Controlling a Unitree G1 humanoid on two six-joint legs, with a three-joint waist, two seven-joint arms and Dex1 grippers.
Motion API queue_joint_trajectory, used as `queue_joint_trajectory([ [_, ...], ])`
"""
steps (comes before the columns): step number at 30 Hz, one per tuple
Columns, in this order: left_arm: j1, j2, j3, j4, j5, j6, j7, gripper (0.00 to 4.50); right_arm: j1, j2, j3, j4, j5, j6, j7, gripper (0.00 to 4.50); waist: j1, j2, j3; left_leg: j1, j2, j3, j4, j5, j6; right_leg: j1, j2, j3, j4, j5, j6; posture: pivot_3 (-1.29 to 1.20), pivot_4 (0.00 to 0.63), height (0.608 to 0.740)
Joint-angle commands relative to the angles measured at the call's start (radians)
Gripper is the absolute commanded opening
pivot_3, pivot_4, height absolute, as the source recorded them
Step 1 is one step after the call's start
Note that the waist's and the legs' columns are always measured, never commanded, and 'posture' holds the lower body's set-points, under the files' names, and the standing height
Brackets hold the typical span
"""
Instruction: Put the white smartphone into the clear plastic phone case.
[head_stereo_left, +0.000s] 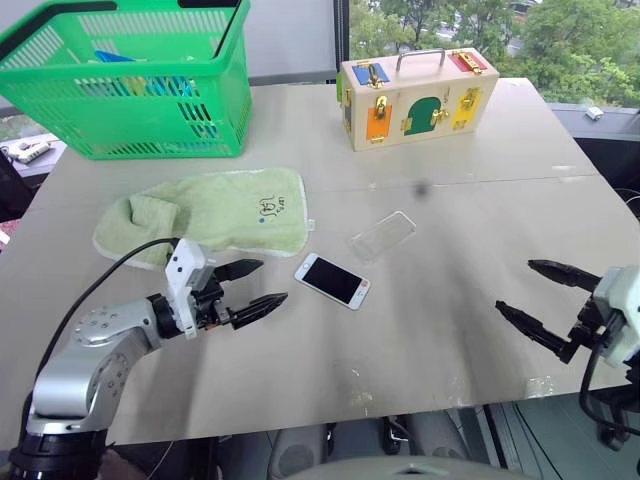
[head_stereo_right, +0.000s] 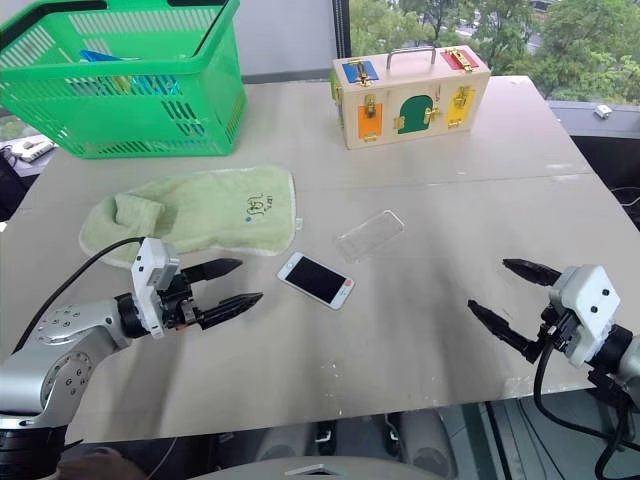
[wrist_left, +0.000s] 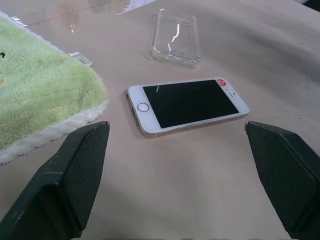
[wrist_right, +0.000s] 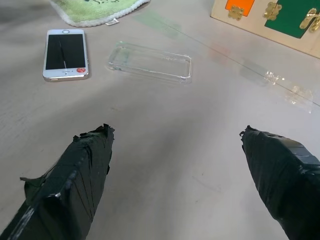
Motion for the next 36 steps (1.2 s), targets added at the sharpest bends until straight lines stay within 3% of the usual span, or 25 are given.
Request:
queue_joint_trajectory([
  [1,-0.012,0.009,-0.019,-0.037,-0.004,0.004,-0.003,4.50,-0.060,-0.018,0.030,-0.071,0.008,0.057,-0.065,4.46,0.000,0.000,0.000,0.000,0.000,0.000,0.000,0.000,0.000,0.000,0.000,0.000,0.000,0.000,0.000,0.00,0.150,0.740],
  [4,-0.047,-0.011,-0.066,-0.061,0.008,0.000,0.019,4.50,-0.160,-0.023,0.156,-0.159,0.001,0.171,-0.173,4.46,-0.004,0.000,0.000,0.001,0.000,0.002,0.000,0.000,0.000,0.000,-0.001,0.002,0.001,0.000,0.000,0.00,0.150,0.740],
  [11,-0.221,-0.006,-0.192,-0.099,0.021,0.114,0.087,4.50,-0.245,-0.016,0.320,-0.225,0.035,0.242,-0.196,4.46,0.010,-0.001,0.000,-0.001,-0.001,-0.001,0.000,0.000,0.000,0.000,0.002,0.002,0.000,0.002,0.003,0.00,0.150,0.740],
  [20,-0.349,0.030,-0.320,0.095,0.136,-0.003,-0.077,4.50,-0.425,0.019,0.646,-0.081,-0.121,0.231,-0.191,4.46,-0.002,-0.001,-0.001,0.000,-0.001,-0.001,0.000,0.000,0.000,0.000,0.005,0.004,0.001,0.002,0.003,0.00,0.150,0.740],
  [25,-0.433,0.032,-0.388,0.248,0.213,-0.161,-0.231,4.50,-0.418,0.041,0.653,-0.086,-0.125,0.236,-0.197,4.46,0.002,-0.001,-0.001,-0.002,-0.001,-0.002,0.001,0.000,0.000,0.000,0.005,0.003,0.000,0.002,0.003,0.00,0.150,0.740],
  [30,-0.573,-0.027,-0.462,0.484,0.320,-0.347,-0.331,4.50,-0.366,0.024,0.625,-0.139,-0.136,0.231,-0.205,4.46,0.006,-0.002,-0.001,-0.002,-0.004,0.000,0.002,0.000,0.000,0.000,0.004,0.003,0.000,0.002,0.004,0.00,0.150,0.740],
  [33,-0.611,-0.030,-0.444,0.567,0.308,-0.368,-0.395,4.50,-0.422,0.059,0.622,-0.136,-0.070,0.321,-0.227,4.46,-0.006,-0.002,-0.001,-0.002,-0.003,0.000,0.002,0.000,0.000,0.000,0.005,0.003,0.001,0.002,0.004,0.00,0.150,0.740],
  [36,-0.576,-0.014,-0.391,0.583,0.288,-0.412,-0.414,4.50,-0.557,0.121,0.699,-0.059,-0.095,0.410,-0.263,4.46,-0.021,-0.003,-0.001,0.000,-0.001,0.001,0.002,0.000,0.000,0.000,0.008,0.004,0.002,0.003,0.003,0.00,0.150,0.740],
])
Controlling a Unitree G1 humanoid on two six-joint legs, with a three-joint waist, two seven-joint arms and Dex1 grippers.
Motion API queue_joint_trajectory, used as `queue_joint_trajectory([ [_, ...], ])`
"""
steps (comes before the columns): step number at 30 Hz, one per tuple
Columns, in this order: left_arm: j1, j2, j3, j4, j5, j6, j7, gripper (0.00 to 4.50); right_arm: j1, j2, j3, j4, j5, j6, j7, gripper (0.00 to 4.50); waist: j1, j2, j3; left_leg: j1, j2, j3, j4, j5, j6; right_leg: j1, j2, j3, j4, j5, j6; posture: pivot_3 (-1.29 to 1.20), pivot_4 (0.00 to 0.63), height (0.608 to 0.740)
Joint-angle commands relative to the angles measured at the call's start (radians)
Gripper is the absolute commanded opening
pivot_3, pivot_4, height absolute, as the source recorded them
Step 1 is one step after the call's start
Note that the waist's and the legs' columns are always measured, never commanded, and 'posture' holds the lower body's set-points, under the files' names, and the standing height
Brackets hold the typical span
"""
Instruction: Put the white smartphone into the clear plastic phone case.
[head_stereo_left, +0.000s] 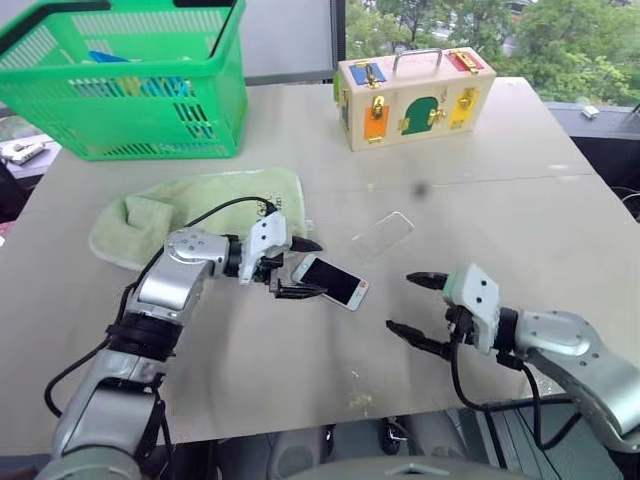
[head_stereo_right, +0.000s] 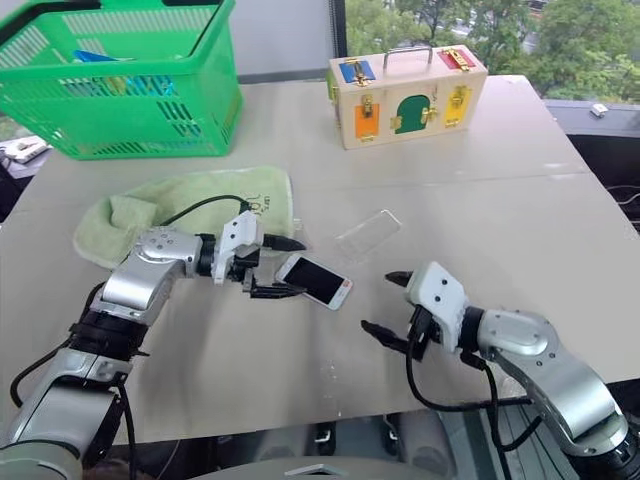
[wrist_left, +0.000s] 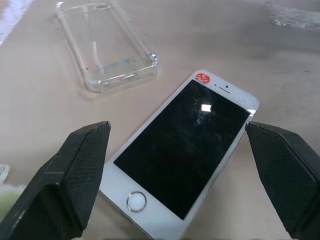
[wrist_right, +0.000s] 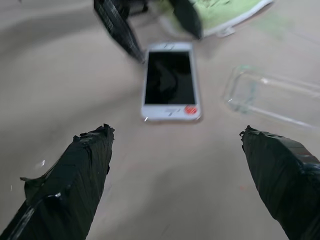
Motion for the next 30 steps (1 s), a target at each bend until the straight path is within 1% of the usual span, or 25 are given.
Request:
queue_joint_trajectory([
  [1,0.052,0.011,0.098,0.007,-0.052,-0.082,-0.028,4.50,-0.125,0.063,0.081,0.068,-0.016,0.067,-0.024,4.46,-0.009,0.000,0.000,0.000,0.001,-0.001,0.000,0.000,0.000,0.000,0.000,0.000,0.000,0.000,-0.001,0.00,0.150,0.740],
  [4,0.153,0.005,0.195,-0.007,-0.117,-0.130,-0.038,4.50,-0.223,0.122,0.169,0.209,-0.070,0.057,-0.011,4.46,-0.014,-0.001,-0.001,0.000,0.003,-0.002,0.000,0.000,0.000,0.000,0.003,0.002,0.001,0.000,-0.001,0.00,0.150,0.740],
  [7,0.261,0.035,0.264,-0.060,-0.158,-0.126,-0.057,4.50,-0.298,0.163,0.231,0.326,-0.105,0.041,0.025,4.46,-0.015,-0.001,0.000,-0.001,0.003,-0.002,0.000,0.000,0.000,-0.001,0.003,0.003,0.001,0.000,-0.002,0.00,0.150,0.740],
  [9,0.314,0.053,0.292,-0.094,-0.176,-0.112,-0.066,4.50,-0.327,0.174,0.269,0.359,-0.118,0.036,0.059,4.46,-0.009,-0.001,-0.001,-0.002,0.003,-0.002,0.000,0.000,0.000,-0.002,0.001,0.003,0.000,0.000,-0.002,0.00,0.150,0.740],
  [11,0.350,0.069,0.312,-0.120,-0.192,-0.094,-0.072,4.50,-0.346,0.183,0.294,0.384,-0.139,0.030,0.075,4.46,-0.003,-0.001,-0.001,-0.002,0.002,-0.001,0.000,0.000,0.000,-0.001,-0.002,0.002,0.000,0.000,-0.002,0.00,0.150,0.740],
  [14,0.412,0.089,0.356,-0.179,-0.224,-0.066,-0.063,4.50,-0.373,0.182,0.362,0.427,-0.211,0.058,0.061,4.46,-0.001,-0.001,-0.001,-0.002,0.001,0.000,0.001,0.000,0.000,0.000,-0.004,0.001,-0.001,0.000,-0.001,0.00,0.150,0.740],
  [17,0.459,0.099,0.390,-0.222,-0.248,-0.041,-0.056,4.50,-0.362,0.197,0.393,0.405,-0.196,0.135,0.069,4.46,-0.004,-0.002,-0.002,-0.001,0.001,0.000,0.001,0.000,0.000,0.000,-0.005,0.001,0.000,0.000,-0.002,0.00,0.150,0.740],
  [19,0.475,0.100,0.402,-0.242,-0.253,-0.031,-0.050,4.50,-0.370,0.203,0.416,0.416,-0.214,0.163,0.072,4.46,-0.006,-0.002,-0.002,0.000,0.002,-0.002,0.001,0.000,0.000,0.000,-0.005,0.001,0.001,0.000,-0.002,0.00,0.150,0.740],
  [23,0.497,0.094,0.411,-0.270,-0.253,-0.023,-0.039,4.50,-0.386,0.208,0.475,0.493,-0.294,0.152,0.057,4.46,-0.013,-0.003,-0.005,0.000,0.003,-0.002,0.001,0.000,0.000,0.000,-0.004,0.000,0.001,0.000,-0.002,0.00,0.150,0.740],
  [24,0.502,0.090,0.412,-0.276,-0.252,-0.024,-0.032,4.50,-0.378,0.206,0.477,0.506,-0.310,0.142,0.050,4.22,-0.015,-0.004,-0.008,0.001,0.003,-0.002,0.001,0.000,0.000,0.000,-0.004,0.000,0.001,0.000,-0.002,0.00,0.150,0.740],
  [26,0.510,0.084,0.410,-0.289,-0.252,-0.023,-0.022,4.50,-0.357,0.192,0.464,0.503,-0.315,0.146,0.052,3.97,-0.015,-0.004,-0.011,0.001,0.003,-0.001,0.001,0.000,0.000,0.001,-0.004,0.000,0.001,0.001,-0.002,0.00,0.150,0.740],
  [27,0.508,0.082,0.407,-0.298,-0.258,-0.012,-0.018,4.50,-0.347,0.177,0.447,0.490,-0.318,0.140,0.051,3.75,-0.014,-0.003,-0.015,0.002,0.003,-0.001,0.001,0.000,0.000,0.001,-0.004,0.000,0.001,0.001,-0.003,0.00,0.150,0.740],
  [28,0.505,0.080,0.405,-0.303,-0.261,-0.006,-0.014,4.50,-0.339,0.165,0.431,0.479,-0.320,0.137,0.051,3.32,-0.012,-0.003,-0.017,0.002,0.003,-0.001,0.001,0.000,0.000,0.001,-0.005,0.000,0.001,0.001,-0.003,0.00,0.150,0.740],
  [30,0.494,0.071,0.397,-0.303,-0.257,-0.008,-0.003,4.50,-0.325,0.129,0.406,0.461,-0.328,0.114,0.061,3.03,-0.003,-0.002,-0.019,0.001,0.002,-0.002,0.001,0.000,0.000,0.002,-0.005,0.000,0.001,0.000,-0.003,0.00,0.150,0.740],
])
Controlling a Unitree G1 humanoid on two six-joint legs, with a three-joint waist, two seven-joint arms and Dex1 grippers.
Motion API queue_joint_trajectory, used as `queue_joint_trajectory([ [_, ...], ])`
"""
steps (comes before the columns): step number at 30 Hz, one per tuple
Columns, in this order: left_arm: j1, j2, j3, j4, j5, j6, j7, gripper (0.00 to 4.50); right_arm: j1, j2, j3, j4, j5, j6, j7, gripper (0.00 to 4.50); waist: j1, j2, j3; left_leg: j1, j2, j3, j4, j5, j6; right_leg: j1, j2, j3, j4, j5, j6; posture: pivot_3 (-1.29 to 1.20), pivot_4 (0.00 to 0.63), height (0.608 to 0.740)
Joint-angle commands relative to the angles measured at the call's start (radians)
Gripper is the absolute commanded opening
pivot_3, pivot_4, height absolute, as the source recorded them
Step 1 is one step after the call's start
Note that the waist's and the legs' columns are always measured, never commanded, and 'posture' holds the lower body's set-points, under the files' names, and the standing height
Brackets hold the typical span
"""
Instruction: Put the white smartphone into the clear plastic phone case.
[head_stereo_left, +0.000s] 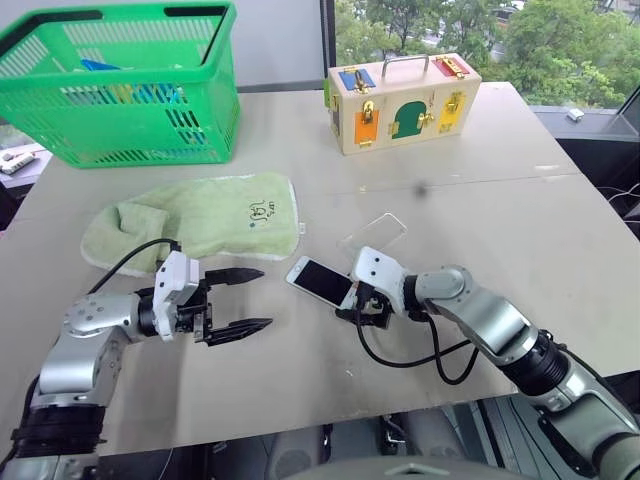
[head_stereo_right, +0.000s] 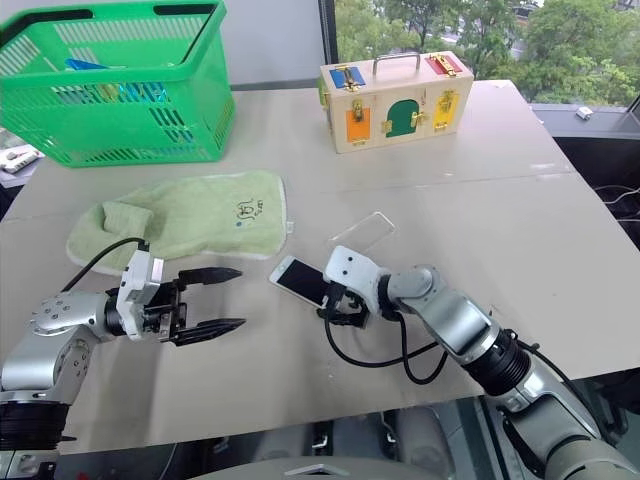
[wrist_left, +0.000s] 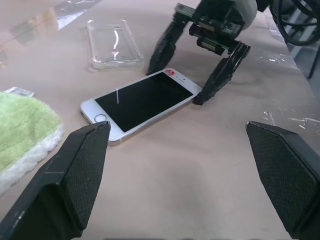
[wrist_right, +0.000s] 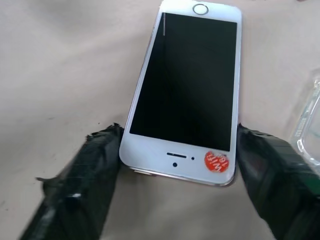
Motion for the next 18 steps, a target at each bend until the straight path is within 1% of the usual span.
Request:
queue_joint_trajectory([
  [1,-0.013,-0.014,0.010,-0.032,-0.014,-0.003,0.022,4.50,0.061,-0.098,-0.010,0.030,-0.046,0.003,0.017,3.03,0.009,0.002,-0.001,0.000,-0.001,0.000,0.000,0.000,0.000,0.000,-0.001,0.000,0.000,0.000,-0.001,0.00,0.150,0.740],
  [2,-0.017,-0.021,0.007,-0.031,-0.011,-0.005,0.029,4.50,0.076,-0.121,-0.031,0.016,-0.045,-0.021,0.023,3.03,0.016,0.002,-0.001,0.000,-0.002,0.000,0.000,0.000,0.000,0.000,-0.002,0.000,0.000,-0.001,-0.002,0.00,0.150,0.740],
  [4,-0.023,-0.037,-0.006,-0.036,-0.004,-0.011,0.040,4.50,0.136,-0.179,-0.125,-0.062,-0.002,-0.042,0.043,3.03,0.032,0.003,-0.001,-0.002,-0.003,0.001,0.000,0.000,0.001,0.000,-0.002,0.000,-0.002,-0.002,-0.003,0.00,0.150,0.740],
  [7,-0.043,-0.058,-0.017,-0.034,0.003,-0.016,0.055,4.50,0.277,-0.273,-0.273,-0.204,0.071,-0.090,0.081,3.03,0.055,0.003,-0.002,-0.003,-0.008,0.001,0.001,-0.002,0.004,0.000,-0.006,-0.001,-0.003,-0.003,-0.001,0.00,0.150,0.740],
  [11,-0.054,-0.074,-0.028,-0.028,0.010,-0.023,0.065,4.50,0.504,-0.352,-0.492,-0.373,0.161,-0.097,0.096,3.03,0.050,0.002,-0.002,-0.005,-0.009,0.001,0.002,-0.005,0.008,0.002,-0.008,0.000,-0.005,-0.004,0.002,0.00,0.150,0.740],
  [12,-0.057,-0.079,-0.033,-0.027,0.012,-0.023,0.069,4.50,0.588,-0.361,-0.573,-0.421,0.181,-0.081,0.090,3.03,0.047,0.002,-0.001,-0.005,-0.009,0.001,0.002,-0.005,0.009,0.002,-0.008,0.000,-0.005,-0.003,0.006,0.00,0.150,0.740],
  [15,-0.071,-0.090,-0.049,-0.022,0.016,-0.022,0.076,4.50,0.791,-0.356,-0.767,-0.527,0.206,-0.042,0.060,3.03,0.045,0.003,-0.001,-0.003,-0.008,0.001,0.000,-0.006,0.009,0.002,-0.006,0.001,-0.005,-0.003,0.007,0.00,0.150,0.740],
  [17,-0.092,-0.098,-0.066,-0.013,0.027,-0.019,0.084,4.50,0.887,-0.310,-0.882,-0.574,0.209,0.011,0.003,3.03,0.041,0.002,-0.001,-0.002,-0.006,0.001,-0.001,-0.006,0.008,0.002,-0.005,0.001,-0.005,-0.003,0.007,0.00,0.150,0.740],
  [18,-0.101,-0.101,-0.071,-0.008,0.030,-0.019,0.085,4.50,0.912,-0.289,-0.916,-0.590,0.199,0.036,-0.034,3.03,0.039,0.002,-0.001,-0.002,-0.005,0.001,-0.001,-0.005,0.008,0.002,-0.005,0.001,-0.004,-0.003,0.006,0.00,0.150,0.740],
])
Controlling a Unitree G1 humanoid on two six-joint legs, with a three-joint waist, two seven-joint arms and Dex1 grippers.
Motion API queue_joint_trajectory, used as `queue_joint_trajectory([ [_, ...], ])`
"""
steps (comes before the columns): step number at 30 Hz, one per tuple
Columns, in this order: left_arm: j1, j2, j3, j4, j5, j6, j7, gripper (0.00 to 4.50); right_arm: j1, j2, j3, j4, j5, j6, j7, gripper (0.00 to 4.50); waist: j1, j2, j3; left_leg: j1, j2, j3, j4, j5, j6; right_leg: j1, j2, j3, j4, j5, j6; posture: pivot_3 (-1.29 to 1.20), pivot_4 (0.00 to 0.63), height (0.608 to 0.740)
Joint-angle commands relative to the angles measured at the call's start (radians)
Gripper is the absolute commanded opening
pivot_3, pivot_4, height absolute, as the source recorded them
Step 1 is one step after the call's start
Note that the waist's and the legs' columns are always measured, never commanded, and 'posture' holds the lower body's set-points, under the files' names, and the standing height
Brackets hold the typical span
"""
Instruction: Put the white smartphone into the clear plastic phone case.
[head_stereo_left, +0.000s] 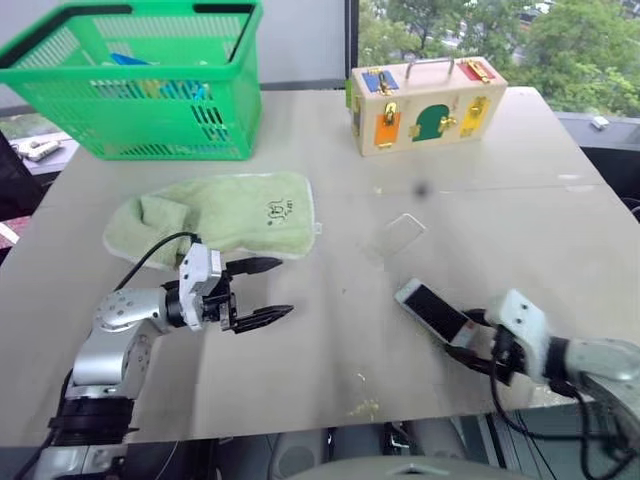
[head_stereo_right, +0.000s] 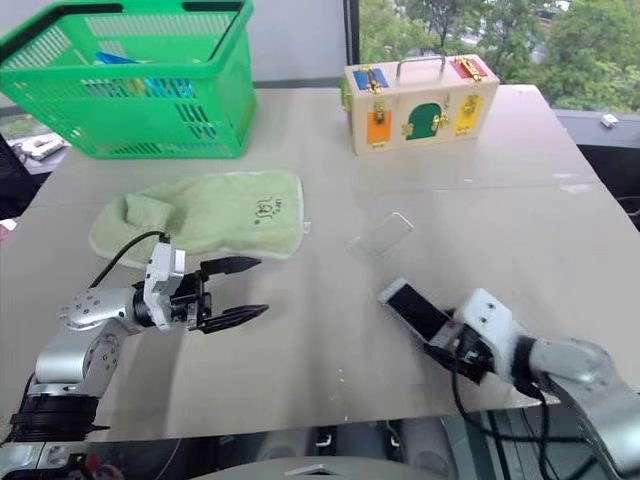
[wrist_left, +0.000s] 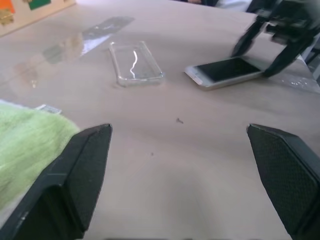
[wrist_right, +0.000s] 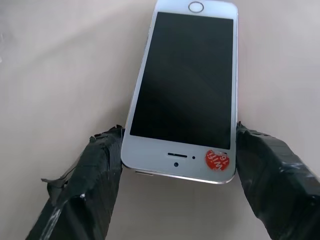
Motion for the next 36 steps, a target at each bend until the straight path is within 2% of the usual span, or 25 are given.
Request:
queue_joint_trajectory([
  [1,-0.043,-0.010,-0.019,0.001,0.006,-0.002,0.007,4.50,0.073,0.078,-0.173,-0.111,-0.011,0.096,-0.134,3.03,-0.002,0.000,0.000,0.000,0.001,0.000,0.000,0.000,-0.001,0.000,0.000,0.000,0.000,0.000,0.000,0.00,0.150,0.740],
  [5,-0.070,-0.020,-0.047,0.006,0.003,0.007,-0.002,4.50,0.047,0.196,-0.140,-0.191,-0.047,0.305,-0.326,3.03,-0.014,0.000,0.000,0.001,0.003,-0.001,0.001,0.002,-0.003,0.000,0.001,-0.001,0.002,-0.002,-0.004,0.00,0.150,0.740],
  [7,-0.080,-0.024,-0.058,0.009,0.004,0.013,-0.006,4.50,-0.048,0.297,-0.061,-0.198,-0.044,0.406,-0.420,3.03,-0.023,0.000,0.000,0.002,0.004,-0.001,0.001,0.002,-0.003,-0.001,0.001,-0.001,0.003,-0.002,-0.004,0.00,0.150,0.740],
  [9,-0.088,-0.022,-0.068,0.012,0.002,0.018,-0.013,4.50,-0.143,0.367,0.021,-0.183,-0.057,0.469,-0.490,4.07,-0.035,0.000,0.000,0.002,0.004,-0.001,0.001,0.002,-0.003,-0.002,0.001,0.000,0.003,-0.001,-0.005,0.00,0.150,0.740],
  [10,-0.095,-0.021,-0.073,0.012,0.001,0.023,-0.016,4.50,-0.201,0.422,0.059,-0.170,-0.050,0.498,-0.516,4.42,-0.037,0.000,0.000,0.001,0.004,-0.001,0.001,0.002,-0.003,-0.003,0.002,0.000,0.003,-0.001,-0.006,0.00,0.150,0.740],
  [11,-0.103,-0.022,-0.078,0.014,0.002,0.025,-0.016,4.50,-0.249,0.470,0.087,-0.158,-0.045,0.519,-0.538,4.47,-0.041,0.000,0.000,0.001,0.004,-0.001,0.001,0.002,-0.003,-0.003,0.002,0.001,0.003,-0.001,-0.006,0.00,0.150,0.740],
  [13,-0.118,-0.027,-0.087,0.023,0.009,0.024,-0.015,4.50,-0.309,0.499,0.124,-0.152,-0.050,0.542,-0.559,4.47,-0.043,0.001,0.001,0.000,0.003,-0.002,0.001,0.002,-0.003,-0.004,0.003,0.001,0.003,0.000,-0.007,0.00,0.150,0.740],
  [15,-0.129,-0.028,-0.090,0.030,0.010,0.026,-0.014,4.50,-0.325,0.524,0.085,-0.175,-0.028,0.565,-0.547,4.47,-0.038,0.001,0.000,0.000,0.002,-0.002,-0.001,0.002,-0.003,-0.004,0.006,0.001,0.003,0.001,-0.005,0.00,0.150,0.740],
  [16,-0.134,-0.028,-0.091,0.035,0.011,0.025,-0.015,4.50,-0.323,0.515,0.056,-0.196,-0.006,0.578,-0.519,4.47,-0.035,0.001,0.000,-0.001,0.002,-0.002,-0.001,0.002,-0.003,-0.004,0.006,0.001,0.002,0.001,-0.004,0.00,0.150,0.740],
  [21,-0.135,-0.036,-0.099,0.044,0.016,0.015,-0.013,4.50,-0.249,0.302,-0.080,-0.250,0.093,0.590,-0.327,4.47,-0.021,0.000,0.001,-0.002,-0.002,0.002,-0.001,0.001,-0.001,-0.003,0.003,0.004,-0.002,0.000,-0.001,0.00,0.150,0.740],
  [23,-0.128,-0.042,-0.100,0.037,0.014,0.015,-0.007,4.50,-0.203,0.169,-0.067,-0.207,0.093,0.529,-0.248,4.47,-0.021,0.001,0.001,-0.002,-0.003,0.002,-0.001,0.000,-0.001,-0.003,0.003,0.005,-0.002,0.000,-0.001,0.00,0.150,0.740],
  [25,-0.124,-0.050,-0.101,0.030,0.014,0.017,-0.001,4.50,-0.179,0.089,-0.027,-0.151,0.086,0.460,-0.205,4.47,-0.021,-0.001,0.001,-0.001,-0.004,0.002,-0.002,0.000,0.000,-0.003,0.002,0.004,-0.002,0.000,-0.001,0.00,0.150,0.740],
  [28,-0.116,-0.054,-0.098,0.029,0.014,0.014,0.003,4.50,-0.221,0.077,0.057,-0.066,0.110,0.385,-0.157,4.47,-0.026,-0.002,0.001,0.000,-0.003,0.000,-0.001,0.000,0.000,-0.003,0.002,0.004,0.000,-0.002,-0.004,0.00,0.150,0.740],
  [36,-0.071,-0.052,-0.075,-0.020,0.000,0.028,0.033,4.50,-0.477,0.101,0.331,0.219,0.051,0.156,-0.029,4.47,-0.057,-0.010,0.000,0.004,0.003,-0.003,0.000,0.001,-0.001,-0.003,0.008,0.007,0.002,0.000,-0.007,0.00,0.150,0.740],
])
